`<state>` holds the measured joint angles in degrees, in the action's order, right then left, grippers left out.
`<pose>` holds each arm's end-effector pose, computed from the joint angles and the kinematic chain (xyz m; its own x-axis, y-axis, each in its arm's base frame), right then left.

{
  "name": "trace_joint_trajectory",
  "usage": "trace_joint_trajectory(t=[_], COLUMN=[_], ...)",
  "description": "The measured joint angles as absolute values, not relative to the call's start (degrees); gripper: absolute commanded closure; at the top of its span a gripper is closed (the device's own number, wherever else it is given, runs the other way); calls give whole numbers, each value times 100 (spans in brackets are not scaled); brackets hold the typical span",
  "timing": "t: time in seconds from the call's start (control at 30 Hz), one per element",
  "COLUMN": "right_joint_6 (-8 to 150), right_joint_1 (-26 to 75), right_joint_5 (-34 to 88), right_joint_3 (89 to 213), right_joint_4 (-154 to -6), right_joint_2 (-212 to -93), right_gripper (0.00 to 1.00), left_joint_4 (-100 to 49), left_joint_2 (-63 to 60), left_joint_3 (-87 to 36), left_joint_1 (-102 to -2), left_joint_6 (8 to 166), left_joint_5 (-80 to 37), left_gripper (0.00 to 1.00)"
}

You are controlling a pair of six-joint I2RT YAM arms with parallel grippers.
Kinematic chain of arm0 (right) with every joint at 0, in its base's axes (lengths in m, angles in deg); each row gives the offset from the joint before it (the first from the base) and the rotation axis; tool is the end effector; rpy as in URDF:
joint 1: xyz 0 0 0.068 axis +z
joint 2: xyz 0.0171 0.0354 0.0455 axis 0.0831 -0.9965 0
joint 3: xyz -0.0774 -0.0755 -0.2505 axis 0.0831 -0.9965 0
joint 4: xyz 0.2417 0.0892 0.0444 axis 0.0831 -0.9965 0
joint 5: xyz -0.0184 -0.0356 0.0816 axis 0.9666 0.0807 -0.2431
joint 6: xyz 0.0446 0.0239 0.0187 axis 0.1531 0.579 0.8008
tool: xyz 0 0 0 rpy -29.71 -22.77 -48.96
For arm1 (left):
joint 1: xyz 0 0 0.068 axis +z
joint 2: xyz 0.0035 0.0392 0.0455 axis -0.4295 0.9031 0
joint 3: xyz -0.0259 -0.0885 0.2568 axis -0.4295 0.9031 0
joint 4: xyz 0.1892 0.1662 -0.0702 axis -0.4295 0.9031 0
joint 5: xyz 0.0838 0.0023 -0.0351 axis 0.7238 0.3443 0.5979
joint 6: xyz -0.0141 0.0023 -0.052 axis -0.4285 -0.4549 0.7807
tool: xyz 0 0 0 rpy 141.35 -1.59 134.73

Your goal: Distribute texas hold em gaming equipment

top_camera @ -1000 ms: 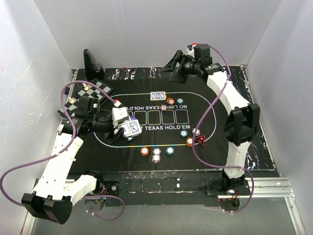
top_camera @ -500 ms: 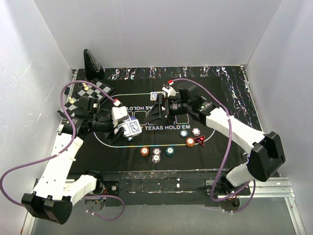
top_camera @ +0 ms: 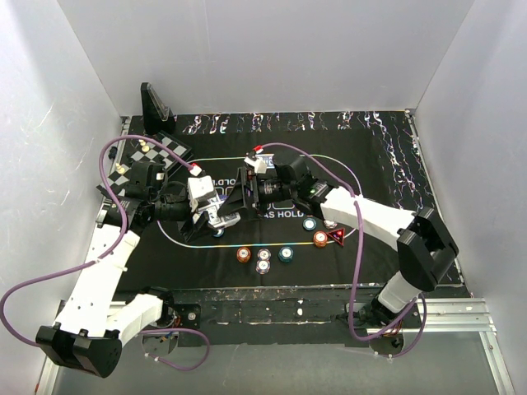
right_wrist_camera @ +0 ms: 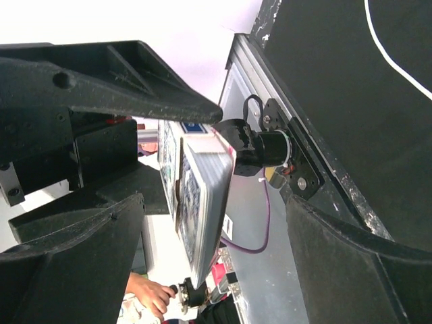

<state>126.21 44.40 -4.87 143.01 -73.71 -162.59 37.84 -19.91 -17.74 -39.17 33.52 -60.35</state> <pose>0.2252 0.2949 0.3058 -0.9576 -0.0620 -0.2815 -0.2882 0.2228 0.9313 0.1569 -0.0652 0.3475 -0.1862 0.5142 -0.8372 0.9580 0.2843 -0.0385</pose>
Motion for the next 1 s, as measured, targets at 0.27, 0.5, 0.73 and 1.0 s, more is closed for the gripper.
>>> trace_joint_trajectory(t=[0.27,0.5,0.73,1.0], right_joint_6=[13053,13202,13320,13617], right_joint_1=[4444,4444,4442,4365], right_joint_5=[-492,-516,-535,-579], right_joint_3=[14292,14281,14119,13689], right_joint_4=[-6763,-6582,-6431,-5832], right_joint_2=[-16401,-16432,-16432,-16320], right_gripper=[28,41,47,49], left_joint_4=[3767,3747,3743,3786], left_joint_2=[-2017,-2030,-2032,-2032], left_joint_3=[-1817,-1826,-1881,-1881], left_joint_1=[-3917,-3917,-3917,-3933], left_joint_6=[3431,3477,3501,3538], left_joint_5=[-6127,-6184,-6201,-6201], left_gripper=[84,84,85,84])
